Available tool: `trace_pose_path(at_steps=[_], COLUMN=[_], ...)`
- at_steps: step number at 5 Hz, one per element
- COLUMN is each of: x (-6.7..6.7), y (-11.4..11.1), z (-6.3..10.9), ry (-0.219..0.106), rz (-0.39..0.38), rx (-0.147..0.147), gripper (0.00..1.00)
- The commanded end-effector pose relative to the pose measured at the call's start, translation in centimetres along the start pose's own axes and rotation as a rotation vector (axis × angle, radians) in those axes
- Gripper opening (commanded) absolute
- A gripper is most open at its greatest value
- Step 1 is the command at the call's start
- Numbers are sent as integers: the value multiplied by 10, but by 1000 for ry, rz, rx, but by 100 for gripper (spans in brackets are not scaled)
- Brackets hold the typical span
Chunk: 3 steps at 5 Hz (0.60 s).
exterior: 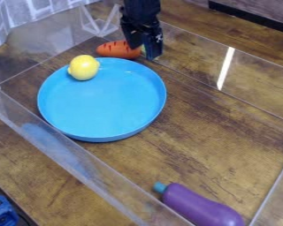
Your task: Remove the carrot from the blue tray and put it on the table
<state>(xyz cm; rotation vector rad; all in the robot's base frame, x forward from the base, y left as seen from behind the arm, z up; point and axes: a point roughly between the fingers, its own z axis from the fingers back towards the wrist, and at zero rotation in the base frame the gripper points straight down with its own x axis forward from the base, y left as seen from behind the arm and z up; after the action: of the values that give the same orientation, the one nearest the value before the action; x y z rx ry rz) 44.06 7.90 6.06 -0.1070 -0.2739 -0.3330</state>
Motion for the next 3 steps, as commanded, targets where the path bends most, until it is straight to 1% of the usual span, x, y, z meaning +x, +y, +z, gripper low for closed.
trace_pose_path(at_steps=[1, 3], x=[16, 15], y=[7, 9], z=[49, 52], ry=[-110, -127], rz=[-14, -14], rx=[66, 68], gripper=[100, 100])
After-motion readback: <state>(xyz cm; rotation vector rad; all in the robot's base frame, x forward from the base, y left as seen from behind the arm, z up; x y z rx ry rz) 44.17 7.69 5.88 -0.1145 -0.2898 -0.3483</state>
